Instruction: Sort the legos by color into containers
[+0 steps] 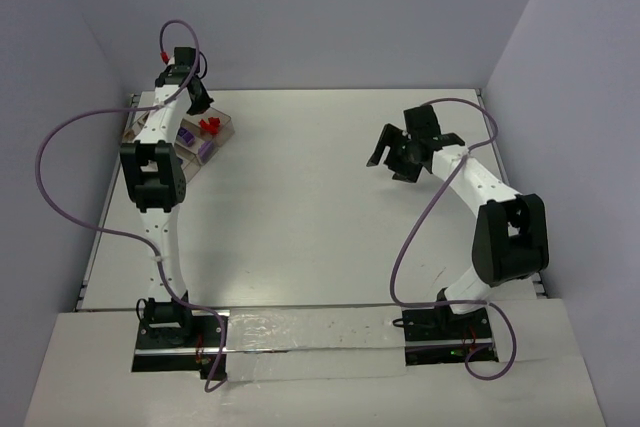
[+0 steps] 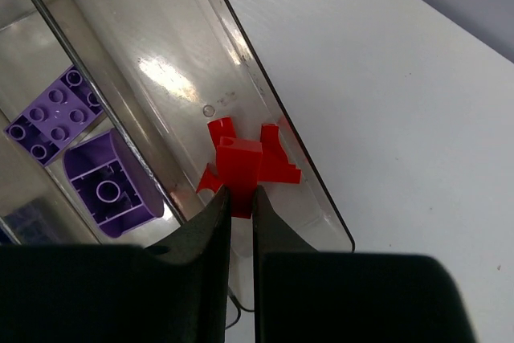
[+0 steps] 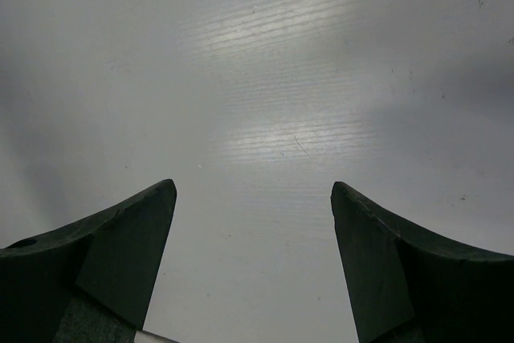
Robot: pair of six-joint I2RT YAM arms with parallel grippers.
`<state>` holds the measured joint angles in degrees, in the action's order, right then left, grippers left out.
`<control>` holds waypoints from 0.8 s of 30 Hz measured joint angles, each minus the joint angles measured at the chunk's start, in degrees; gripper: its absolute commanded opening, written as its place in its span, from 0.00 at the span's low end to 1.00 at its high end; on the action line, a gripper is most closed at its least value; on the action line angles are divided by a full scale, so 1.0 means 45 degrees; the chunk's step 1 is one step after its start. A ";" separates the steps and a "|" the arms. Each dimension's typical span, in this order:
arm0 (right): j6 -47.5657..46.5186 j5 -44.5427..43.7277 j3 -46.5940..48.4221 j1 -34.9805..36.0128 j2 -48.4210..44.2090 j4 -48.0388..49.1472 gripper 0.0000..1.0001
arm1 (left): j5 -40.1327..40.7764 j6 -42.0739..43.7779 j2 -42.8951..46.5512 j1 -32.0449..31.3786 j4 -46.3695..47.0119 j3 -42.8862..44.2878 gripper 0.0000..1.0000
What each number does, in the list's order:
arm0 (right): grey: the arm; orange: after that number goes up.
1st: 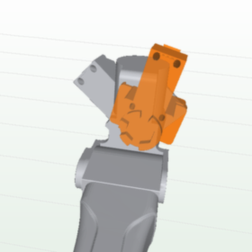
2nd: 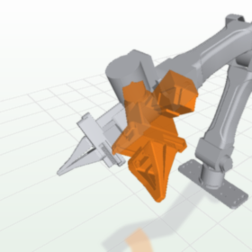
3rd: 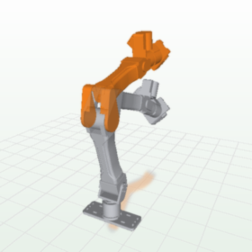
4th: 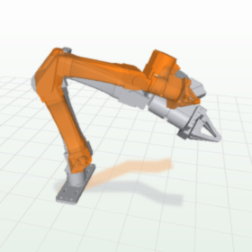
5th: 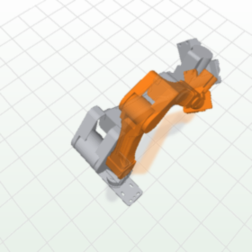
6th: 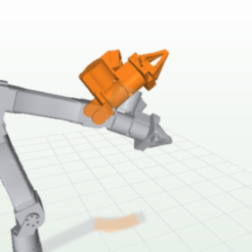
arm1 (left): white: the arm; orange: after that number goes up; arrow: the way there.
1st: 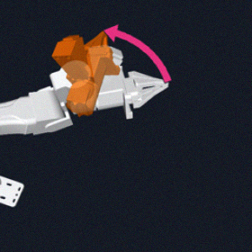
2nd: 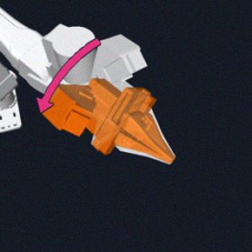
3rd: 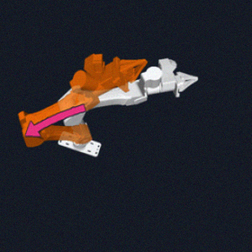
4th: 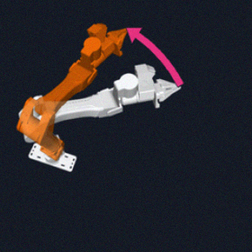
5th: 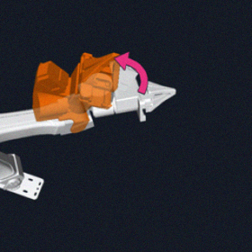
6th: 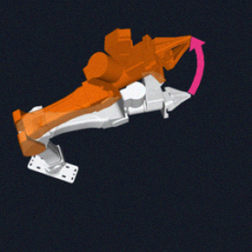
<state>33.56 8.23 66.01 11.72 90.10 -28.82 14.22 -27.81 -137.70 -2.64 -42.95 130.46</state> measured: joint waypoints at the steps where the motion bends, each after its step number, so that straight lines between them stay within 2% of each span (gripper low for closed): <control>1: 0.0000 0.0000 0.0091 0.0010 0.0068 0.0004 0.85 | -0.0022 -0.0004 -0.0067 0.0006 0.0041 0.0007 0.05; 3: 0.0005 0.0000 0.0202 0.0012 0.0182 0.0021 0.85 | -0.0046 -0.0006 -0.0178 0.0006 0.0099 0.0008 0.12; 5: 0.0002 0.0000 0.0269 0.0018 0.0283 0.0005 0.85 | -0.0050 -0.0030 -0.0222 0.0002 0.0137 0.0003 0.31; 10: -0.0005 0.0000 0.0342 0.0030 0.0493 0.0003 0.85 | 0.0075 -0.0211 -0.0224 0.0031 0.0480 -0.0203 0.52; 18: -0.0005 -0.0084 0.0429 0.0033 0.0449 -0.0065 0.88 | 0.0106 -0.0352 0.0132 0.0047 0.0421 -0.0644 0.55; 21: 0.0000 -0.0408 0.0429 0.0035 0.0101 -0.0310 0.94 | 0.0111 -0.0299 0.1131 -0.0016 0.0337 -0.1094 0.55; 24: 0.0010 -0.0986 0.0429 0.0035 -0.0741 -0.0589 0.99 | 0.0120 -0.0164 0.3061 -0.0180 0.0371 -0.1941 0.56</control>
<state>33.61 3.79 67.94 11.88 86.77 -31.47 14.76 -28.55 -123.92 -3.45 -41.28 121.73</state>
